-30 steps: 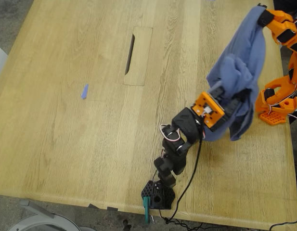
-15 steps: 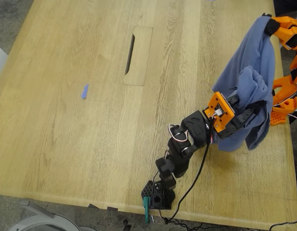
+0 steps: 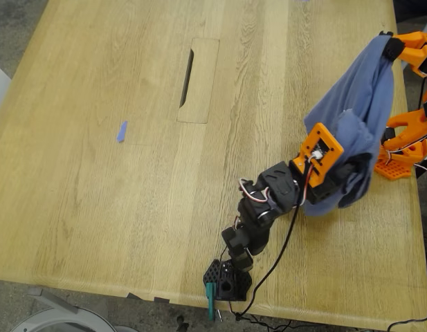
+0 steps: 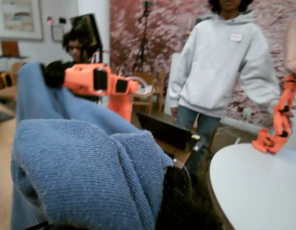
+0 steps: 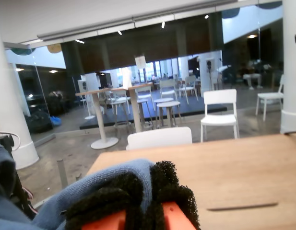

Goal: Fold a T-shirt

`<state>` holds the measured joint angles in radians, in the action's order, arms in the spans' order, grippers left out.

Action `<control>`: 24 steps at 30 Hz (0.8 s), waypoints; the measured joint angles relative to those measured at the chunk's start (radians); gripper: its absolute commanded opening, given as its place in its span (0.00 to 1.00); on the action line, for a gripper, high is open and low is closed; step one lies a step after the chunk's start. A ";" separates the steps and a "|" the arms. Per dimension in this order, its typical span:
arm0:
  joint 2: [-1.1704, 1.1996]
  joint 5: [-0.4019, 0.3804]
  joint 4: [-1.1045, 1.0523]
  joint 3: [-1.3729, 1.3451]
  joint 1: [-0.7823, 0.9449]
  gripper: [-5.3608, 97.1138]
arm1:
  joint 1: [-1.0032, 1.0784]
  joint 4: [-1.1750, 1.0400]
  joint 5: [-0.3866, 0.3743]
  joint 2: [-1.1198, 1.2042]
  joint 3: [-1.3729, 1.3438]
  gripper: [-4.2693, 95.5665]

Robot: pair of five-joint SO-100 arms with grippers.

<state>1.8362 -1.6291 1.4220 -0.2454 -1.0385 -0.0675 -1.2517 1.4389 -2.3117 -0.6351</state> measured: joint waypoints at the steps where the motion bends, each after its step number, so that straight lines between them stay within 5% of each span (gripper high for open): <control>1: 0.011 -0.011 0.035 0.000 0.015 0.05 | 0.003 -0.018 -0.006 -0.002 0.000 0.04; 12: 0.106 -0.097 0.360 -0.054 0.184 0.05 | -0.021 -0.201 -0.028 -0.081 -0.176 0.04; 24: 0.581 -0.129 0.156 -0.974 0.268 0.05 | -0.081 -0.181 -0.018 -0.241 -0.667 0.04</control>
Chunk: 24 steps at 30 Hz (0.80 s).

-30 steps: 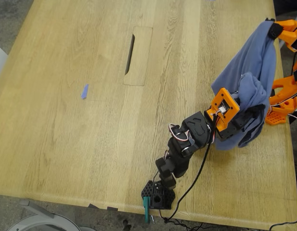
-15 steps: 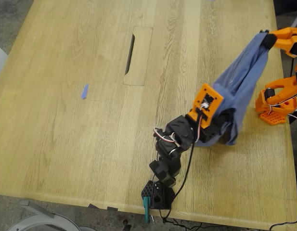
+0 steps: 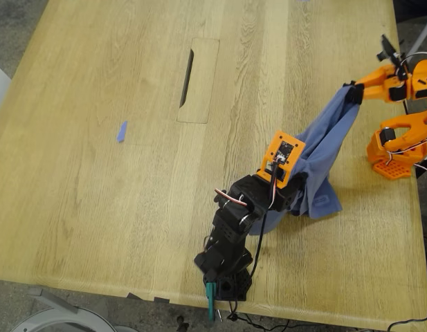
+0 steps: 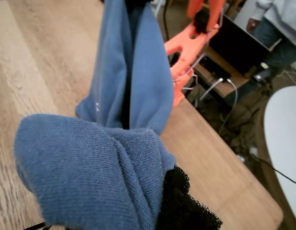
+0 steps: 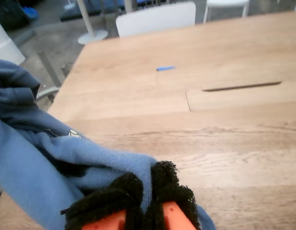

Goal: Fold a T-shirt

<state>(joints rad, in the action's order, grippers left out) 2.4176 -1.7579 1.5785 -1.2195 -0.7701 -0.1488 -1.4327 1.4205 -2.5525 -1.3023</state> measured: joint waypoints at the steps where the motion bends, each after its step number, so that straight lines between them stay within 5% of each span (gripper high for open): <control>1: 0.035 0.000 -0.049 -0.078 0.020 0.05 | 0.009 0.014 0.003 -0.020 -0.044 0.04; 14: 0.268 -0.005 -0.690 -0.902 0.382 0.05 | 0.135 0.667 0.008 -0.138 -0.839 0.04; 24: 0.229 -0.005 -1.115 -1.201 0.594 0.05 | 0.296 1.262 0.023 0.192 -1.031 0.04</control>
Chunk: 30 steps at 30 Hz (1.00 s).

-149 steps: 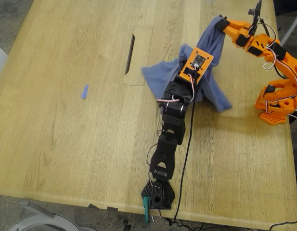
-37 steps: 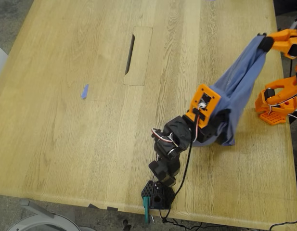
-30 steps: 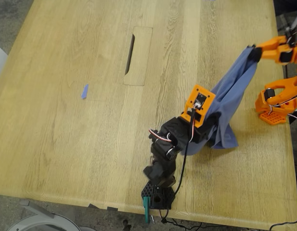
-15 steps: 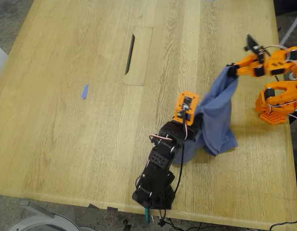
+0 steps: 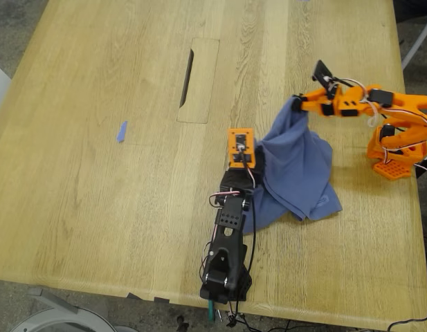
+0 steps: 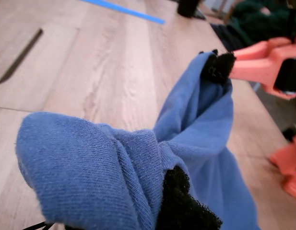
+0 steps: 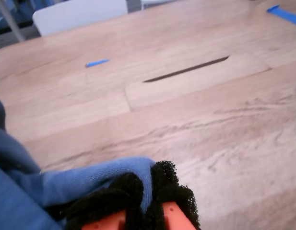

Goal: Fold a T-shirt

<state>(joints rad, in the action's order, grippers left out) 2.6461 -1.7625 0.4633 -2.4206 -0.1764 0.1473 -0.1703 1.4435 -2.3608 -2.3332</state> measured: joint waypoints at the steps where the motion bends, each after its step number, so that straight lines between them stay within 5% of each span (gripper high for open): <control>1: -0.025 0.000 -0.041 -0.009 0.021 0.05 | 0.009 0.061 0.002 0.057 0.003 0.04; 12: -0.469 0.000 -0.476 -0.006 0.179 0.05 | 0.084 0.400 0.012 0.597 0.232 0.04; 30: -1.055 -0.002 -0.698 0.337 0.383 0.05 | 0.201 0.407 0.017 1.181 0.808 0.04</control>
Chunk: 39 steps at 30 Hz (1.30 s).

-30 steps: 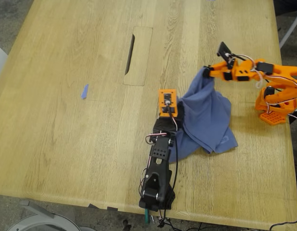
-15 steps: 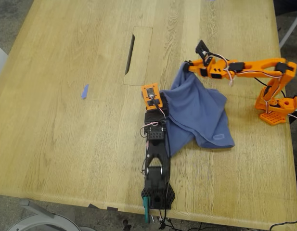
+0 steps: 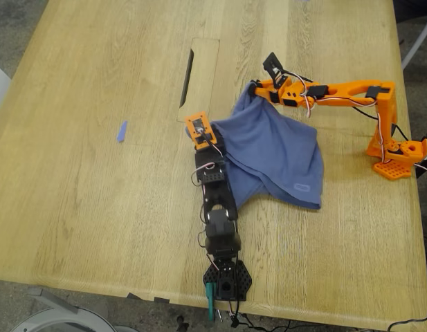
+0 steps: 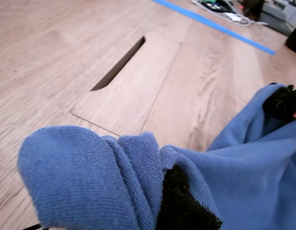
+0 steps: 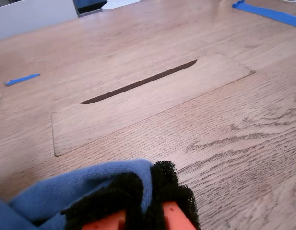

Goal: Fold a T-shirt

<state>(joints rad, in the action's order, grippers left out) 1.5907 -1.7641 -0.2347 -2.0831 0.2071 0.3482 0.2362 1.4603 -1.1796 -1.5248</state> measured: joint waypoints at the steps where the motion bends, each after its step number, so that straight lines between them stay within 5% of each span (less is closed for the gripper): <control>1: -0.035 0.000 -0.003 0.028 0.014 0.05 | 0.009 -0.012 0.000 0.034 0.038 0.04; 15: -0.439 0.000 -0.015 0.405 0.110 0.05 | 0.075 -0.195 0.000 0.581 0.758 0.04; 23: -0.657 0.000 0.008 0.686 0.126 0.05 | 0.104 -0.176 0.000 0.686 0.871 0.04; 34: -1.046 0.002 0.295 1.365 0.141 0.05 | 0.169 -0.115 0.002 0.710 0.936 0.04; 39: -1.250 0.002 0.611 1.761 0.141 0.05 | 0.170 -0.130 0.002 0.710 0.994 0.04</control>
<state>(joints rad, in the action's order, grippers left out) 0.3405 -1.7625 0.3758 -0.3221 0.3482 0.5185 0.1058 1.4619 -0.4694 -0.5308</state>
